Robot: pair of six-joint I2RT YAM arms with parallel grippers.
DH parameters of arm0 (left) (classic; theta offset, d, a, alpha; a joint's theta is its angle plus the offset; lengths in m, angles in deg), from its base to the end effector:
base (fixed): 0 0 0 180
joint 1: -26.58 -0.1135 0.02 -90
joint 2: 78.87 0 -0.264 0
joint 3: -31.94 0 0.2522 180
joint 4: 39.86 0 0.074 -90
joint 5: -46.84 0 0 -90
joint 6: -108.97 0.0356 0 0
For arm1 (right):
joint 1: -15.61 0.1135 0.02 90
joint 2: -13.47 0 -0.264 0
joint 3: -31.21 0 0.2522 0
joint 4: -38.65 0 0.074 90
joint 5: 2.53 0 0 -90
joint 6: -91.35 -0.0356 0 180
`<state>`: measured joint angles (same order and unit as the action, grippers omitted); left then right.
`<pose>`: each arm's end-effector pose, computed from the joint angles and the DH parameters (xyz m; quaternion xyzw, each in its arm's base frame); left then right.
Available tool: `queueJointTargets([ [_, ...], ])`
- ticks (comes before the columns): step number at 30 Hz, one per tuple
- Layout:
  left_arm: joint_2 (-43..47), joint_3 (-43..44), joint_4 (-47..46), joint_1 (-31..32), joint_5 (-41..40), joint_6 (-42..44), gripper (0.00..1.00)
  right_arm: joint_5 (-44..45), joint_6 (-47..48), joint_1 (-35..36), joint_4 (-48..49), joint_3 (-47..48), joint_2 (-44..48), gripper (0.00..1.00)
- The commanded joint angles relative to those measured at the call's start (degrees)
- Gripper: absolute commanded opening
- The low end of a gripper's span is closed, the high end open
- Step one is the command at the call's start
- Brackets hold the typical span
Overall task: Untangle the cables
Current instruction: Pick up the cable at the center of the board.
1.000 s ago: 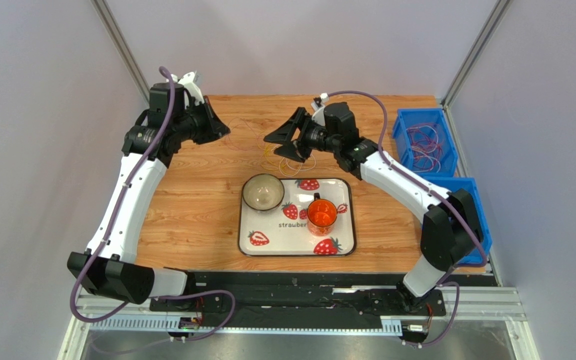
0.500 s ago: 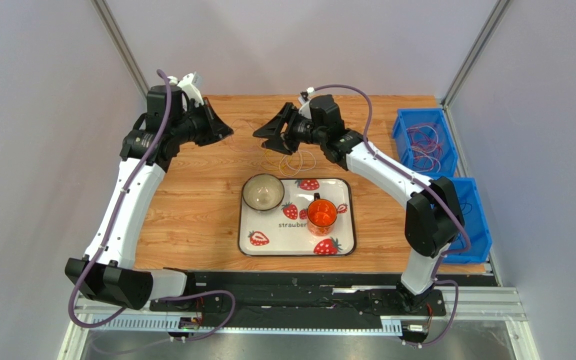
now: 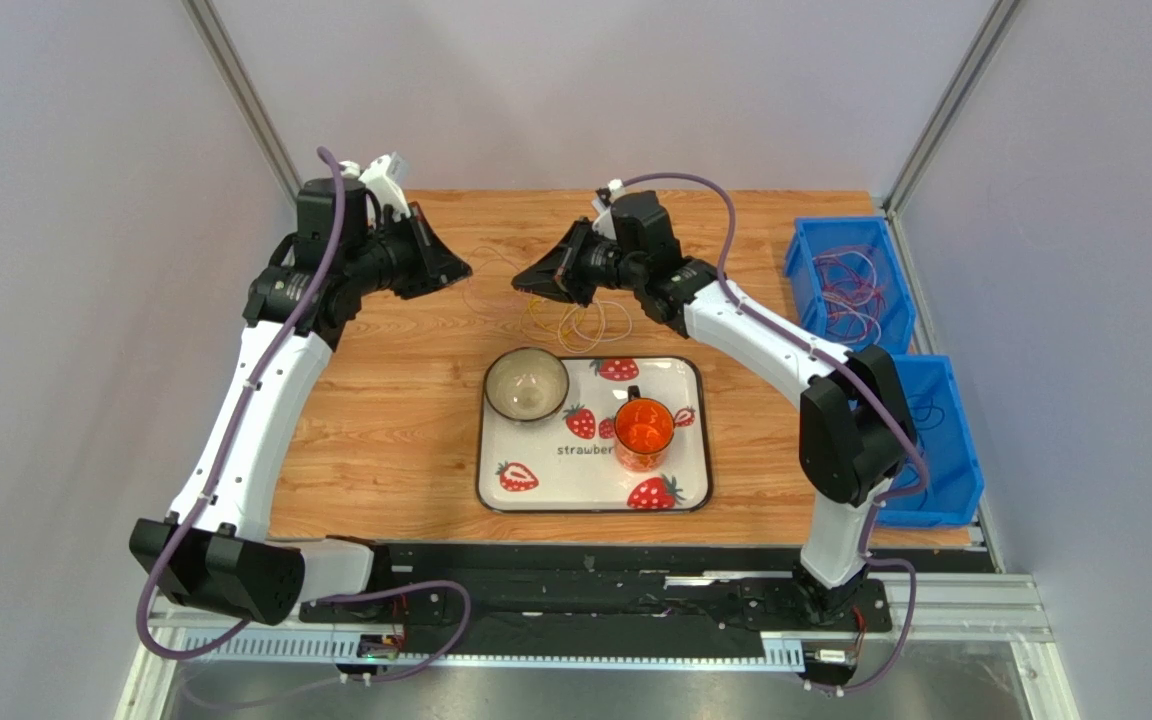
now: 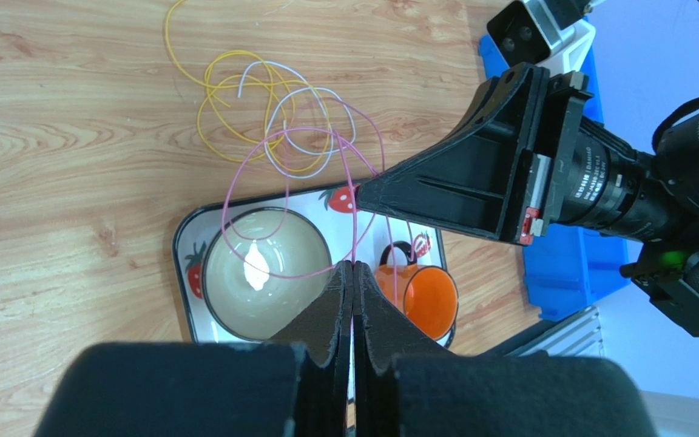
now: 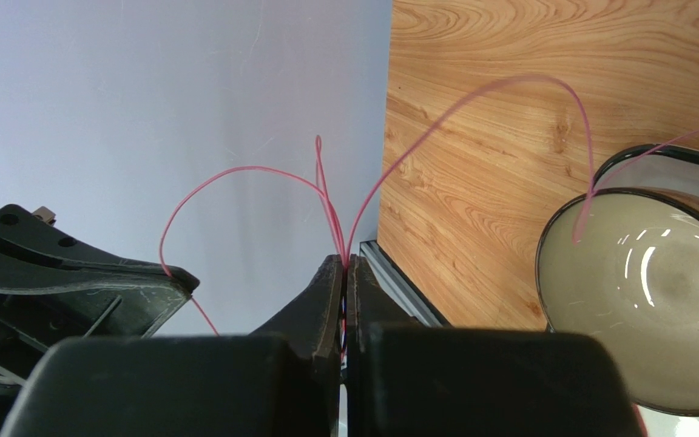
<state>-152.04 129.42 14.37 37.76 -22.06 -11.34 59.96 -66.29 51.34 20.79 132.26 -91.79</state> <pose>0.2588 -0.0642 0.4165 -0.0510 0.8544 -0.3225 0.4041 0.3466 0.2696 0.3100 0.0937 0.8111 0.5480 0.1817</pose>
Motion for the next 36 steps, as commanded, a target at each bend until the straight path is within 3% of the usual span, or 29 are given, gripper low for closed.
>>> queueJointTargets([
  [1,1.62,-0.58,-1.62,-0.28,1.31,-0.02,0.05,0.70,1.01,0.48,-0.11,3.41,0.83,0.00],
  [3,1.36,-0.58,-0.74,-0.81,1.22,0.68,0.23,0.88,2.77,0.40,-2.30,5.34,1.10,0.00],
  [4,1.53,-0.49,-0.48,-0.81,0.87,1.03,0.44,0.96,3.38,0.48,-3.01,6.13,1.45,0.00],
  [7,2.41,-0.49,1.10,-1.25,-1.06,2.61,0.69,1.05,6.11,0.49,-6.00,10.43,1.54,0.00],
  [8,2.68,-0.49,1.89,-1.34,-1.59,3.14,0.72,1.05,6.81,0.49,-7.05,11.67,1.37,0.00],
  [14,4.70,-1.28,6.02,-1.95,-6.51,7.62,0.75,2.72,12.79,0.31,-14.79,20.37,0.49,0.00],
  [27,13.40,-17.70,1.90,-2.04,-20.92,11.14,0.74,9.22,29.13,-0.04,-31.30,31.97,-0.30,0.00],
  [36,14.98,-20.79,1.46,-2.04,-26.02,12.73,0.71,16.69,39.06,-4.08,-39.13,33.48,2.59,0.00],
])
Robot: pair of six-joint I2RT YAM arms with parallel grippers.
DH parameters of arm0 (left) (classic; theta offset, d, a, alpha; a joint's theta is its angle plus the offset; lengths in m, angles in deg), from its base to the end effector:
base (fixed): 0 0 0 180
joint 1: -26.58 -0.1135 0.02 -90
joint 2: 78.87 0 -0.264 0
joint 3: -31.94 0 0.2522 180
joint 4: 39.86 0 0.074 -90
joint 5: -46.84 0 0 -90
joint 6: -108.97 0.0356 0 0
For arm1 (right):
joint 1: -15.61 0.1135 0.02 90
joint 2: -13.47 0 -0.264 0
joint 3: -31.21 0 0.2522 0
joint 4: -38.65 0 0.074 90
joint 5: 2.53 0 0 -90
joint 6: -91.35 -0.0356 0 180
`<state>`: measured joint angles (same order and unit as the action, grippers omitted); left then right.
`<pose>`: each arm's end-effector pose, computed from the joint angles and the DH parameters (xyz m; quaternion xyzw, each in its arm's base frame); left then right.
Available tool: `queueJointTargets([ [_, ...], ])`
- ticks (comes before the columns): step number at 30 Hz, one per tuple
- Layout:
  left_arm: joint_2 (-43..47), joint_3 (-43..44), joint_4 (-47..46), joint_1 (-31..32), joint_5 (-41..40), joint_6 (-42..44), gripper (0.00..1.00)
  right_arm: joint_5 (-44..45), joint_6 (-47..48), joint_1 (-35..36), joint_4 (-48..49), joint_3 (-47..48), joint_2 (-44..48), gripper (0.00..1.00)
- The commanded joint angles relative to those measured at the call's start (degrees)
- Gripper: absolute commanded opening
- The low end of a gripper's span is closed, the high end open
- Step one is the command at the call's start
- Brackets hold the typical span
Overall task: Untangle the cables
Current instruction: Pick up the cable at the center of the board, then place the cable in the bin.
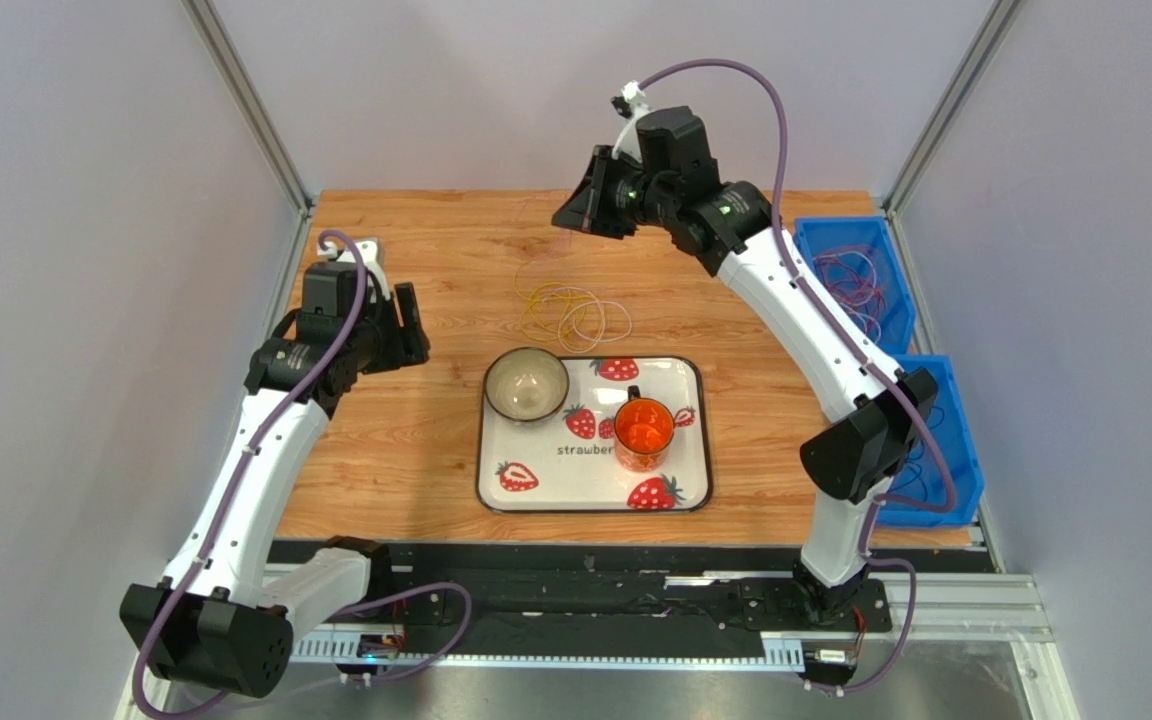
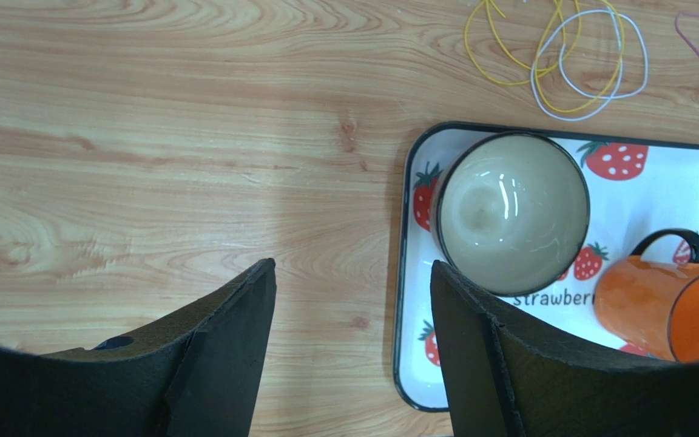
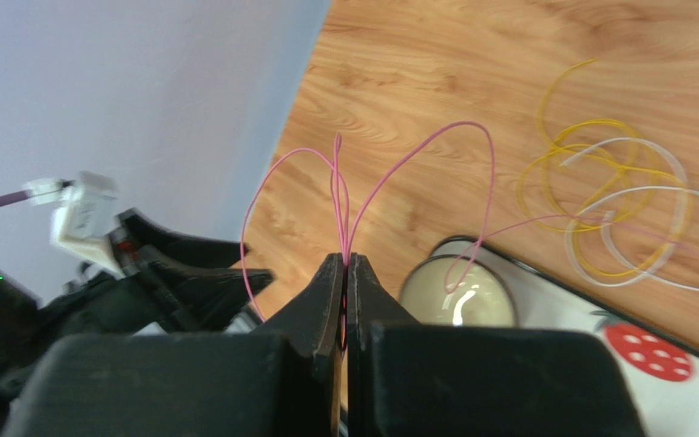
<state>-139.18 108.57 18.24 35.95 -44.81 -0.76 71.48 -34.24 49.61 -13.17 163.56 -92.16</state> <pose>0.2103 -0.0337 0.3407 -0.0883 0.9084 -0.0899 0.3986 0.3381 0.2399 0.4352 -0.0630 0.8366 0.3996 0.3694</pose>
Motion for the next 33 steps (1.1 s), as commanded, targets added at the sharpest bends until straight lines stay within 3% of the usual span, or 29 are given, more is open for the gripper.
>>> queueJointTargets([
  [1,2.65,-0.03,-2.50,-0.23,-3.27,2.15,0.71,6.22,7.73,-3.49,-5.61,2.00,3.40,0.00],
  [15,4.50,-0.99,-2.33,-0.23,-1.96,2.59,0.68,13.26,15.38,-14.48,-10.10,-0.11,8.68,0.00],
  [24,3.98,-0.91,-2.50,-0.14,-0.64,2.76,0.67,13.18,16.43,-23.79,-10.01,-1.16,8.86,0.00],
  [33,3.27,-0.91,-2.41,-0.14,-0.20,2.94,0.65,14.76,16.96,-27.49,-10.10,-0.37,10.17,0.00],
])
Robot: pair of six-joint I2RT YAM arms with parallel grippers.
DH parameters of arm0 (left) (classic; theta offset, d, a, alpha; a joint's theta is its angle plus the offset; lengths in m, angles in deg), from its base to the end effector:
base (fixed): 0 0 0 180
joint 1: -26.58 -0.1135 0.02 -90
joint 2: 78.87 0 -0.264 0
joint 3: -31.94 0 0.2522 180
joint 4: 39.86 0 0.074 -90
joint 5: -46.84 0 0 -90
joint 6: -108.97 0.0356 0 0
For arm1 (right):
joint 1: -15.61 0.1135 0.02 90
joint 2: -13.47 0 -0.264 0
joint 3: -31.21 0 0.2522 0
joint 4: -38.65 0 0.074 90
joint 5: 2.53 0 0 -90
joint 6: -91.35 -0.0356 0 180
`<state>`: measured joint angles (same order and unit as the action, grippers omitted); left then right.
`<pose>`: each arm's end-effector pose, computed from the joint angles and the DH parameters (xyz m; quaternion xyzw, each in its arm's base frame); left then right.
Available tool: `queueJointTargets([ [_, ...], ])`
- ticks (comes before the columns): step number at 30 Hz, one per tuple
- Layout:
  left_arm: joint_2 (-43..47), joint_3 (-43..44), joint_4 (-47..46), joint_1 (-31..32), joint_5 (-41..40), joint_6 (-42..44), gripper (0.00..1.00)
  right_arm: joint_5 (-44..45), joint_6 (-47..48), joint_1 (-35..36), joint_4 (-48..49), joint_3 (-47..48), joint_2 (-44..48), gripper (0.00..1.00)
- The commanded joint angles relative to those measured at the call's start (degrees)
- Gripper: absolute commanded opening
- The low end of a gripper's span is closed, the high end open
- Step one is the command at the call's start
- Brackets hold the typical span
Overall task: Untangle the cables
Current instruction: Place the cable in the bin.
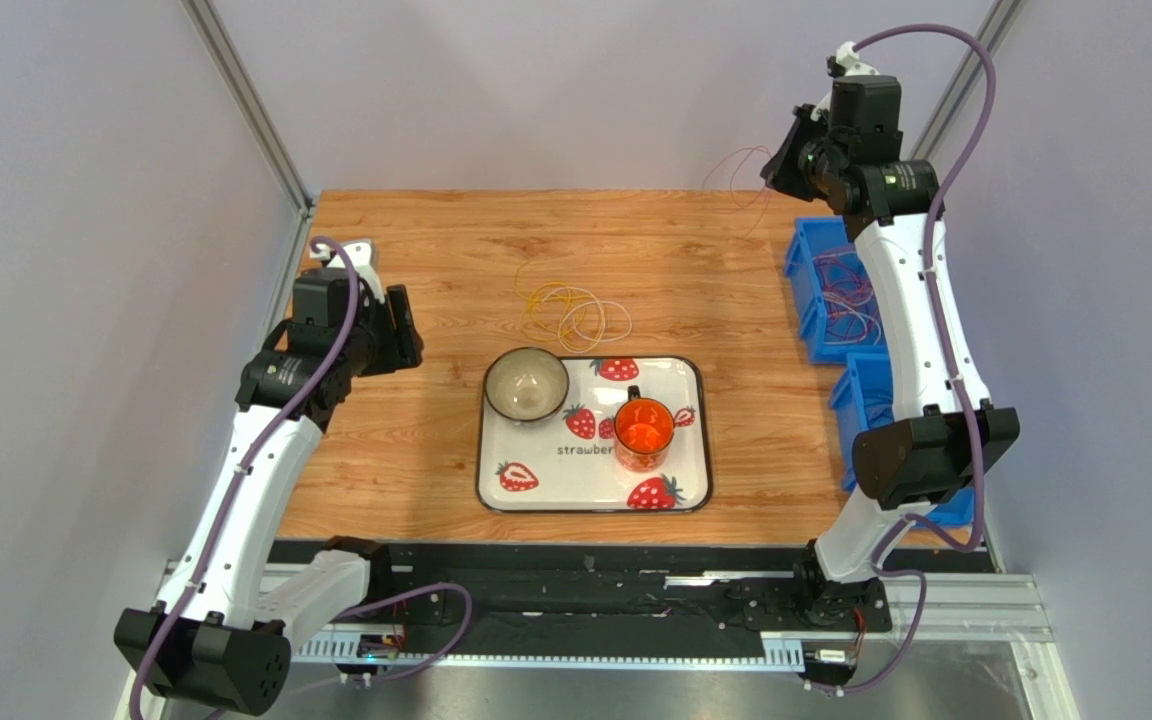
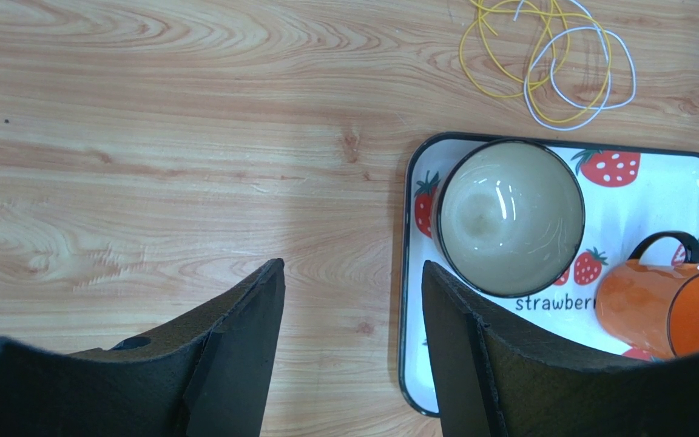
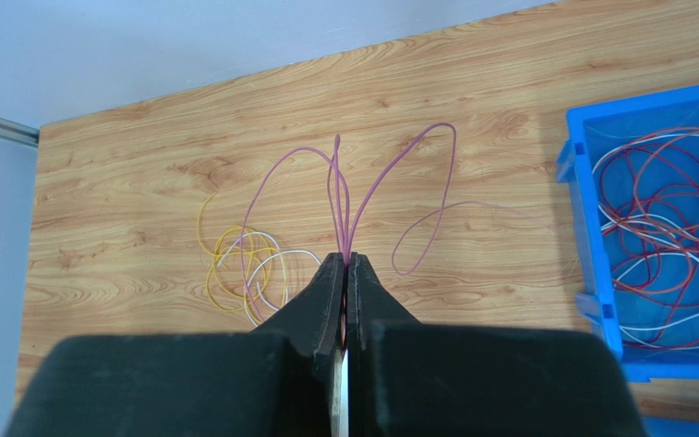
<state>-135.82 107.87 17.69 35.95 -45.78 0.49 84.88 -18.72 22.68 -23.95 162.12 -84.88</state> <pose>0.1978 -0.0310 0.3485 -0.0814 0.8971 -0.0844 0.4260 0.3628 0.0466 0.4556 0.0868 0.8617 0.1362 0.4810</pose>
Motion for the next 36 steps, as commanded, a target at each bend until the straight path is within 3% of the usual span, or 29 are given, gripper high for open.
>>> queueJointTargets([
  [1,-0.18,-0.21,-1.87,-0.22,0.77,1.69,0.65,1.36,1.36,-0.83,0.68,1.07,2.98,0.00],
  [14,-0.44,-0.30,-1.95,-0.14,0.68,1.69,0.64,0.66,0.65,-6.54,1.64,1.60,3.34,0.00],
  [24,-0.71,-0.30,-1.95,-0.05,0.41,1.78,0.64,-5.14,-1.46,-12.43,2.26,3.27,3.95,0.00],
  [36,-1.06,-0.30,-1.78,0.48,-0.11,2.04,0.63,-2.34,-3.74,-16.91,4.54,-0.60,2.11,0.00],
])
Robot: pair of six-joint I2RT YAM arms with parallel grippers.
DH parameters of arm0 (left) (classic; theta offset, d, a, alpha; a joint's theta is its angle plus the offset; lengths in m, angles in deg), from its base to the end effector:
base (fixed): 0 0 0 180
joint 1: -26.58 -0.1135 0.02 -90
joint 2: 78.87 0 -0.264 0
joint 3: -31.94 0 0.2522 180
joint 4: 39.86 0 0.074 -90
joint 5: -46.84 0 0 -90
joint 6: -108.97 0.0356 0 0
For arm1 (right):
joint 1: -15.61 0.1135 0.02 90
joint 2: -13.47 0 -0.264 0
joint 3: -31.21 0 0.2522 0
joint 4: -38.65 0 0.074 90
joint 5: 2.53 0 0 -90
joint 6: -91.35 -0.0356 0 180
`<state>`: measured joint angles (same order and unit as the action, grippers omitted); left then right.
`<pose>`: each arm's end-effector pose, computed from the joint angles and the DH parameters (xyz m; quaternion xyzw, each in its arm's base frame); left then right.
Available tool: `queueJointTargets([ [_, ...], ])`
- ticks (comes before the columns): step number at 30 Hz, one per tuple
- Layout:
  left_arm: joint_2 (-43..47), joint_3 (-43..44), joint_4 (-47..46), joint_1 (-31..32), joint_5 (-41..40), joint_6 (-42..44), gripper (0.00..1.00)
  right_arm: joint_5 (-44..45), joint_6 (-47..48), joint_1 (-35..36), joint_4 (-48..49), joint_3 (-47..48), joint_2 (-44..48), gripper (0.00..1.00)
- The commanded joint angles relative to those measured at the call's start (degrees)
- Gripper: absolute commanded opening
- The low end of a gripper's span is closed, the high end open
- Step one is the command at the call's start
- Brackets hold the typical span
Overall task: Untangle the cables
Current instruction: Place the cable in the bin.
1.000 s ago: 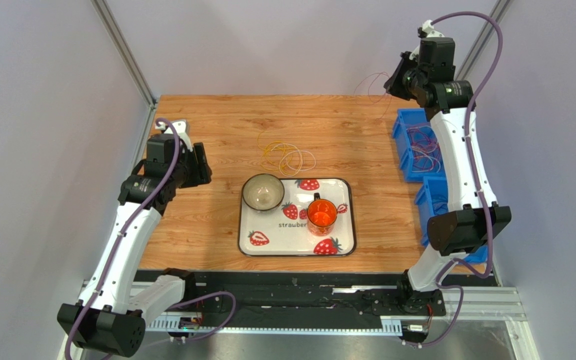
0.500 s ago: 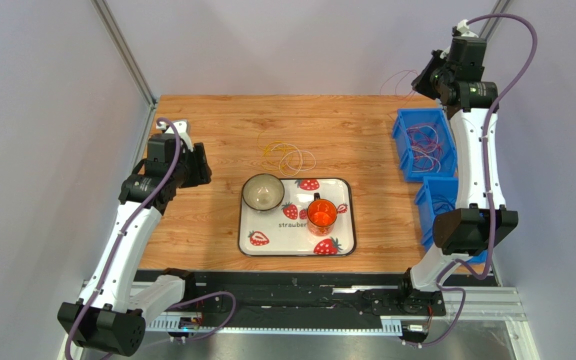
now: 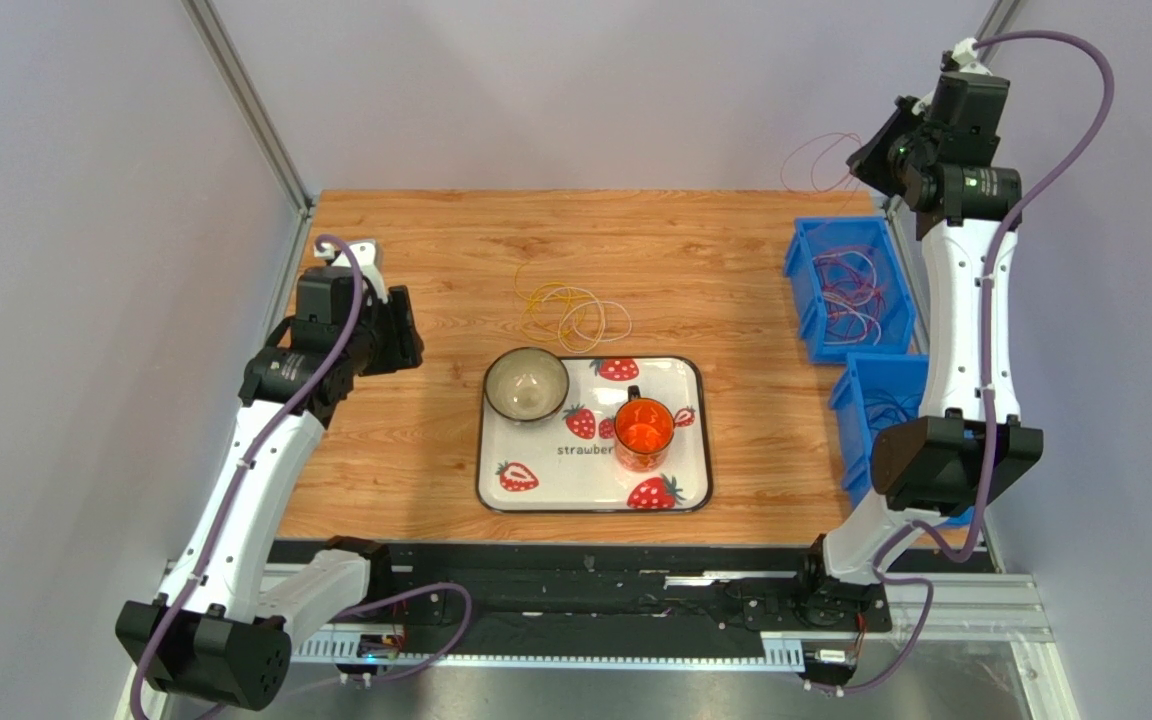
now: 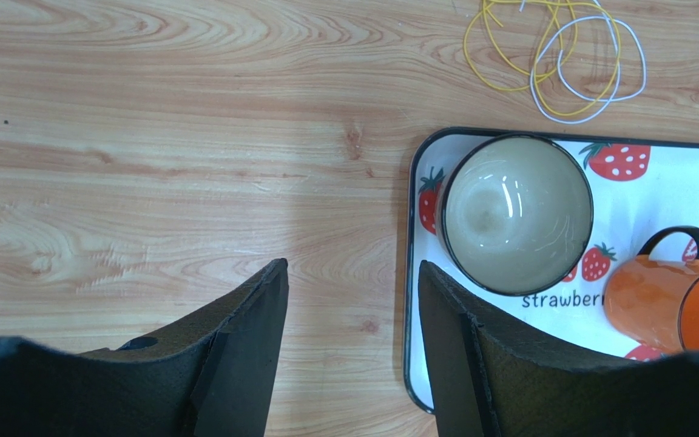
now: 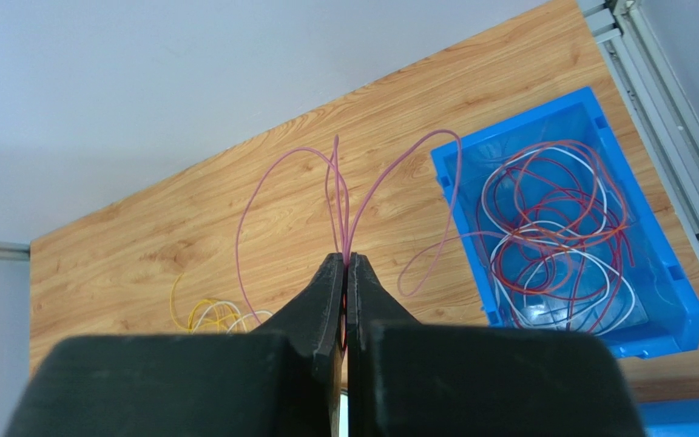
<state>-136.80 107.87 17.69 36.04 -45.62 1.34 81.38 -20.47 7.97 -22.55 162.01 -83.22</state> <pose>0.2016 -0.0320 0.3454 -0.0736 0.9015 -0.0809 0.4188 0.3543 -0.0437 0.4673 0.1898 0.8309 0.1093 0.5115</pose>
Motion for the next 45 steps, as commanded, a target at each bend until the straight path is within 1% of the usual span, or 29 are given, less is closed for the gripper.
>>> queueJointTargets([
  [1,-0.08,-0.21,-1.78,0.48,-0.44,1.19,0.63,1.25,-2.34,-2.73,3.23,-0.49,0.01,0.00],
  [9,-0.08,-0.12,-1.69,0.48,-0.79,1.19,0.63,1.87,-2.26,-4.58,4.55,-1.19,-2.89,0.00],
  [14,-0.08,-0.03,-1.78,0.57,-0.79,1.19,0.63,2.39,-0.94,-5.19,7.53,-5.92,-4.47,0.00],
  [20,-0.16,-0.12,-1.69,0.57,-0.62,1.19,0.63,4.33,-1.11,-6.42,7.01,-6.82,-9.92,0.00],
  [23,-0.16,-0.12,-1.69,0.57,-0.53,1.19,0.62,5.82,-1.90,-6.77,6.31,-7.17,-11.85,0.00],
  [27,-0.16,-0.12,-1.78,0.57,-0.35,1.19,0.62,12.31,-2.96,-7.04,5.08,-8.83,-12.39,0.00],
  [29,-0.16,-0.03,-1.69,0.57,-0.18,1.19,0.62,13.12,-3.14,-7.13,4.73,-9.36,-12.48,0.00],
  [32,0.01,-0.03,-1.78,0.57,-0.27,1.19,0.62,12.94,-2.87,-7.21,4.55,-9.81,-12.56,0.05],
  [37,0.01,-0.03,-1.78,0.65,-0.27,1.19,0.62,13.21,-2.70,-7.30,4.37,-8.93,-12.48,0.07],
  [38,0.01,-0.03,-1.69,0.65,-0.27,1.19,0.62,12.86,-2.70,-7.30,4.46,-8.84,-12.39,0.11],
  [39,0.01,-0.12,-1.78,0.65,-0.35,1.19,0.62,12.51,-2.70,-7.30,4.37,-8.58,-12.21,0.19],
  [40,0.01,-0.12,-1.78,0.65,-0.35,1.19,0.62,12.24,-2.78,-7.30,4.37,-8.49,-11.86,0.37],
  [42,-0.08,-0.03,-1.69,0.65,-0.44,1.19,0.62,11.19,-2.87,-7.30,4.55,-8.31,-11.16,0.50],
  [43,0.10,-0.12,-1.78,0.65,-0.53,1.11,0.62,11.10,-2.70,-7.30,4.64,-8.40,-10.11,0.58],
  [45,0.01,-0.12,-1.78,0.65,-0.62,1.10,0.62,10.92,-2.52,-7.30,5.42,-8.75,-8.79,0.63],
])
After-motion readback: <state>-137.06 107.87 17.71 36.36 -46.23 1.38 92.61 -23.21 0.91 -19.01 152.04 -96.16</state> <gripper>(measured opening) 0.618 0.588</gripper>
